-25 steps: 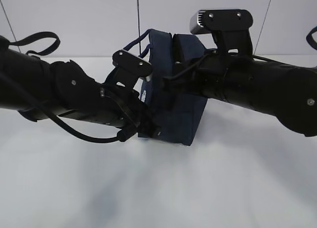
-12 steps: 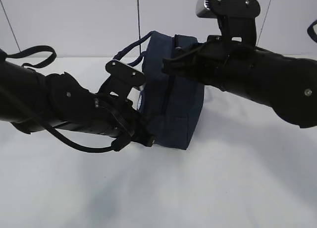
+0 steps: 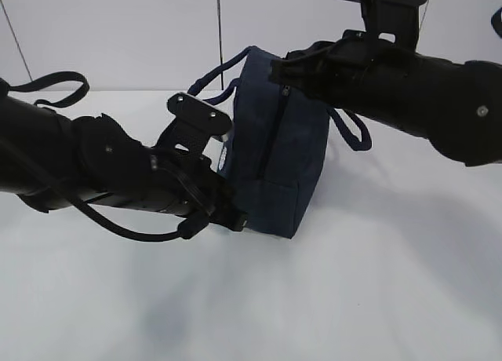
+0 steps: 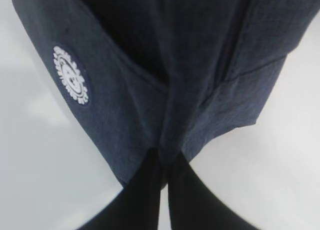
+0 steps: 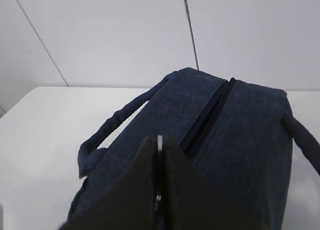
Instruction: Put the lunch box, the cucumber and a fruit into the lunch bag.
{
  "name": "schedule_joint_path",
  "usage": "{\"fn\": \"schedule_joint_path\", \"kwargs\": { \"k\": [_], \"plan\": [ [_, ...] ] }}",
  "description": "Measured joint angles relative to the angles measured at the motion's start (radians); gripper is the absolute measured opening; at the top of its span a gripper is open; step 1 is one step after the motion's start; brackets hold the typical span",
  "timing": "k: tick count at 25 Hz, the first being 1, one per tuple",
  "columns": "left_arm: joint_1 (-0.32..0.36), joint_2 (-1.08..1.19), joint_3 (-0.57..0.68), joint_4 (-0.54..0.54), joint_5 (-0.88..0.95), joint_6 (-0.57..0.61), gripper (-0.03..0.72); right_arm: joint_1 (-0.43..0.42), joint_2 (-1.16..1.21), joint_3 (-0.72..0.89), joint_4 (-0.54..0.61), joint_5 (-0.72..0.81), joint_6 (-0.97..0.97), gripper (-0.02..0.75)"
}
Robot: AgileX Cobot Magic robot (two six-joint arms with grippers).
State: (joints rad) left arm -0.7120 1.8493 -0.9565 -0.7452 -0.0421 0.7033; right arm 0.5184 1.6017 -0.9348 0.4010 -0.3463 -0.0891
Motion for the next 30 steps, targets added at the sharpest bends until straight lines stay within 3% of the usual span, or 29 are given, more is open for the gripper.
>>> {"fn": "schedule_joint_path", "kwargs": {
  "k": [26, 30],
  "plan": [
    [-0.061, -0.012, 0.004, -0.042, -0.003, 0.0, -0.013, -0.073, 0.174, -0.193, 0.003, 0.03, -0.001, 0.0],
    [-0.061, -0.066, 0.01, -0.042, 0.001, 0.0, 0.023, -0.075, 0.174, -0.199, 0.003, 0.037, -0.001, 0.0]
  ]
}}
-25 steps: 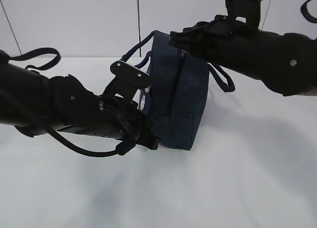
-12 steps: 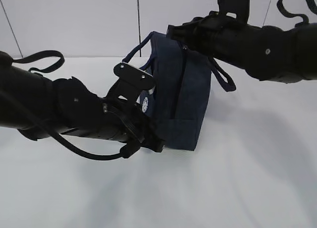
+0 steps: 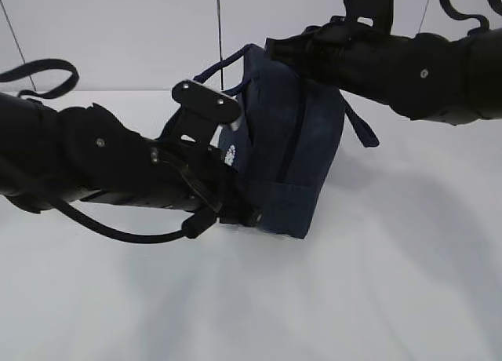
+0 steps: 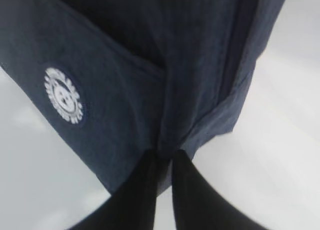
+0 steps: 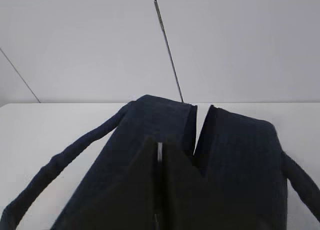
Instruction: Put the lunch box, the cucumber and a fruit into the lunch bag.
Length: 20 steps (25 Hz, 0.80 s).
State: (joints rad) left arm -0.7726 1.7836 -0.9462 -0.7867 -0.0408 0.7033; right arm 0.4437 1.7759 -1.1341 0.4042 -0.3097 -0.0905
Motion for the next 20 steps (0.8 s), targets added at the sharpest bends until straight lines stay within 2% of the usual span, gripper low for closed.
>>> {"fn": "schedule_joint_path", "kwargs": {
  "k": [2, 7, 9, 11, 15, 20],
  "plan": [
    [0.0, -0.026, 0.0, -0.006, -0.006, 0.0, 0.079, 0.0, 0.0, 0.0, 0.0, 0.0, 0.0, 0.0],
    [0.0, -0.047, 0.0, -0.008, 0.002, 0.0, 0.355, 0.0, 0.0, 0.0, 0.036, 0.005, 0.0, 0.0],
    [0.0, -0.056, 0.0, -0.009, 0.016, 0.0, 0.43, 0.0, 0.0, 0.0, 0.051, 0.005, 0.0, 0.0],
    [0.0, -0.067, 0.0, -0.021, 0.023, 0.0, 0.461, -0.002, 0.0, 0.0, 0.057, 0.005, 0.0, 0.0],
    [0.0, -0.083, -0.005, -0.074, -0.01, 0.0, 0.475, -0.002, 0.0, 0.0, 0.059, 0.012, 0.0, 0.0],
    [0.0, -0.081, -0.083, -0.065, -0.012, 0.0, 0.476, -0.002, 0.0, 0.0, 0.059, 0.029, 0.0, 0.0]
  ]
}}
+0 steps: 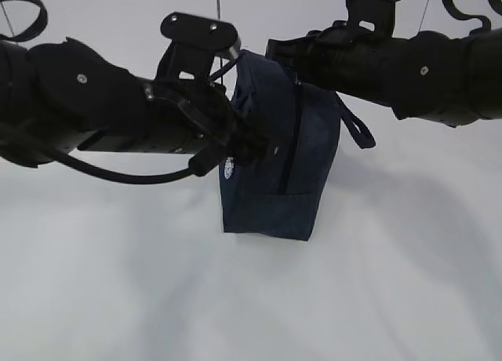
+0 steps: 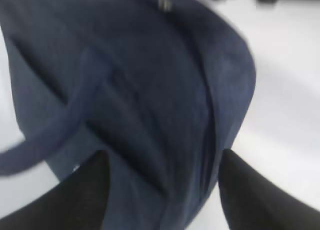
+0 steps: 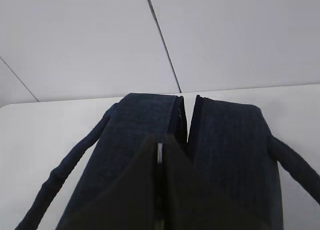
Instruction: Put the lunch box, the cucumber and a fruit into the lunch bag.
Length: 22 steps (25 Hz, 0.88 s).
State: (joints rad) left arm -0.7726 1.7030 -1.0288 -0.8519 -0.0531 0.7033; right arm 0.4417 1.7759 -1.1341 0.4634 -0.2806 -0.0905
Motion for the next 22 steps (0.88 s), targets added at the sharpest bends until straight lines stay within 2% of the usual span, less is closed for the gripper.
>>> {"fn": "schedule_joint_path", "kwargs": {
  "k": [5, 10, 12, 14, 18, 19, 22],
  "plan": [
    [0.0, 0.041, -0.072, 0.014, -0.002, 0.0, 0.476, 0.0, 0.0, 0.0, 0.0, 0.007, 0.0, 0.0],
    [0.0, 0.089, -0.087, 0.017, -0.037, 0.0, 0.475, 0.0, 0.0, 0.0, 0.0, 0.011, 0.0, 0.0],
    [0.0, 0.093, -0.087, 0.017, -0.049, 0.0, 0.449, 0.0, 0.0, 0.0, 0.0, 0.011, 0.0, 0.0],
    [0.0, 0.093, -0.087, 0.017, -0.065, 0.0, 0.369, 0.0, 0.0, 0.0, 0.0, 0.011, 0.0, 0.0],
    [0.0, 0.095, -0.087, 0.018, -0.071, 0.0, 0.091, 0.0, 0.0, 0.0, 0.002, 0.007, 0.0, 0.0],
    [0.0, 0.097, -0.087, 0.018, -0.071, 0.0, 0.048, 0.0, 0.0, 0.0, 0.004, 0.004, 0.0, 0.0],
    [0.0, 0.097, -0.087, 0.021, -0.069, 0.0, 0.002, 0.0, 0.0, -0.004, 0.007, 0.002, 0.0, 0.0]
  ]
}}
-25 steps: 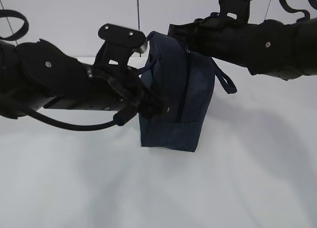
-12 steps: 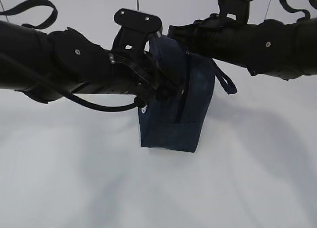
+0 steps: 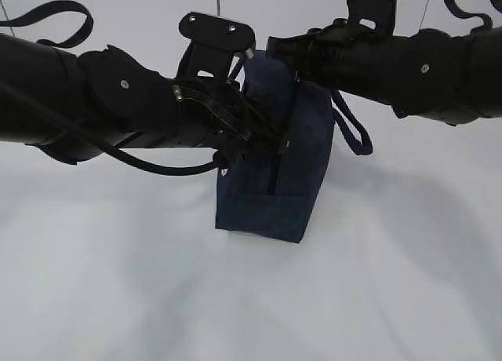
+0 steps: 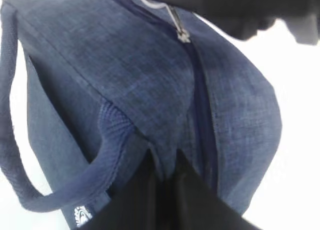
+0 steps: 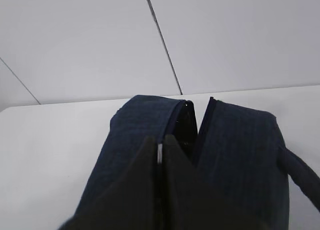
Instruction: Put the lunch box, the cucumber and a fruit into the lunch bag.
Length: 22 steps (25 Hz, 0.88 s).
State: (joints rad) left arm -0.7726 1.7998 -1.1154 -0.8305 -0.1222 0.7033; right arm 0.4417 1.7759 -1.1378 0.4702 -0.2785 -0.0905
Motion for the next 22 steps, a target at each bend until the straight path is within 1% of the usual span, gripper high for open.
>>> {"fn": "schedule_joint_path", "kwargs": {
  "k": [8, 12, 22],
  "plan": [
    [0.0, 0.0, -0.002, 0.024, 0.023, 0.0, -0.006, -0.016, 0.004, -0.06, 0.002, -0.001, -0.03, 0.0],
    [0.0, -0.002, -0.004, 0.024, 0.031, 0.0, -0.007, -0.036, 0.024, -0.111, 0.002, 0.042, -0.037, 0.0],
    [-0.006, -0.016, -0.004, 0.069, 0.087, 0.0, -0.008, -0.047, 0.111, -0.243, 0.002, 0.133, -0.06, 0.0]
  ]
}}
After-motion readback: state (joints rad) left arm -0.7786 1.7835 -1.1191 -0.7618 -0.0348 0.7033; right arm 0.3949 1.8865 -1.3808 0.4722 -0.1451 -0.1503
